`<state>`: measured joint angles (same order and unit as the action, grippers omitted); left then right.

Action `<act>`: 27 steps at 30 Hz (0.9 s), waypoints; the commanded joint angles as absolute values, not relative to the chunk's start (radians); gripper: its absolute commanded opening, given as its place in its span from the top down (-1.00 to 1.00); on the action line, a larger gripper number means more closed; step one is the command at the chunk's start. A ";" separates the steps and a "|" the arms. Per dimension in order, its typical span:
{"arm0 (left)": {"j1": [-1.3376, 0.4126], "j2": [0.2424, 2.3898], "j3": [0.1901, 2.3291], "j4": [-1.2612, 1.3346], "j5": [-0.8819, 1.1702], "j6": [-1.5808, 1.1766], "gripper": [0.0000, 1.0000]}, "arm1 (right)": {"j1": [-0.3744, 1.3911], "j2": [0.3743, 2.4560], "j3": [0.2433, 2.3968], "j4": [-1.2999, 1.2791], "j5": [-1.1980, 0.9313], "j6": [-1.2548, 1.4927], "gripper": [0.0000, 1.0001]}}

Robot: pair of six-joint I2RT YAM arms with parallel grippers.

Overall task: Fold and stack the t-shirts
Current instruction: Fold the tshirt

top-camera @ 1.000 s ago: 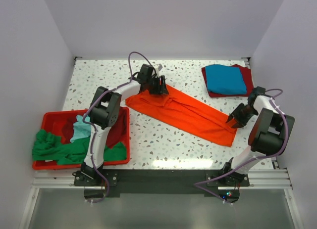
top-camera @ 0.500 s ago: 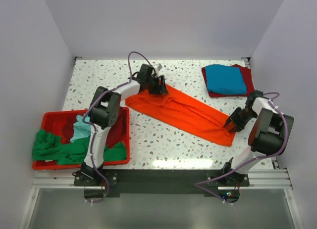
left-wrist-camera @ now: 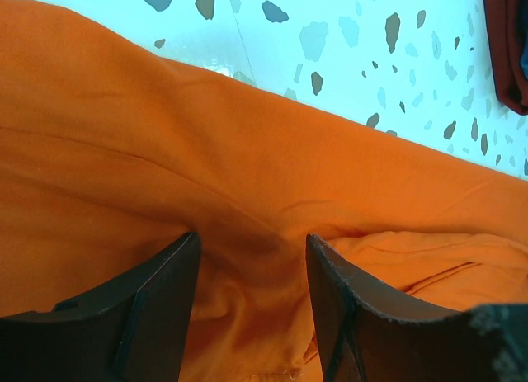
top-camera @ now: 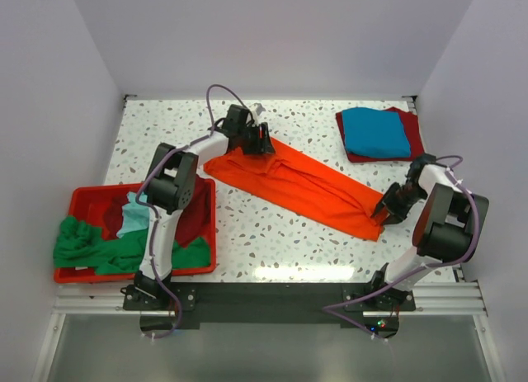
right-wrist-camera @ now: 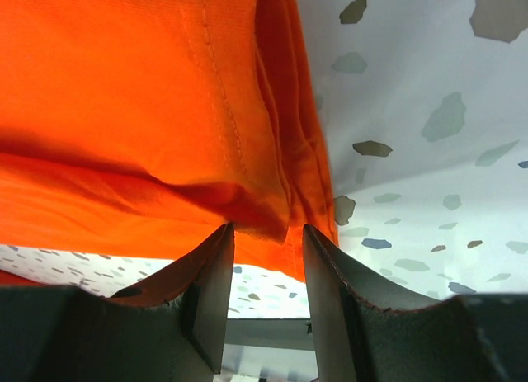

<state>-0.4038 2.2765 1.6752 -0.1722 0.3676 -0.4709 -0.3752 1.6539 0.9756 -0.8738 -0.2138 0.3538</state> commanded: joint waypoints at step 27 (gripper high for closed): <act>-0.390 2.283 1.663 -0.170 0.356 -0.457 -0.19 | -0.178 1.686 1.040 -0.854 -0.003 0.350 0.25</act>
<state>-0.4034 2.2765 1.6752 -0.1722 0.3698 -0.4702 -0.1875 1.6581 1.0382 -0.8680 -0.0376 0.3584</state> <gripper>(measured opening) 0.592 0.380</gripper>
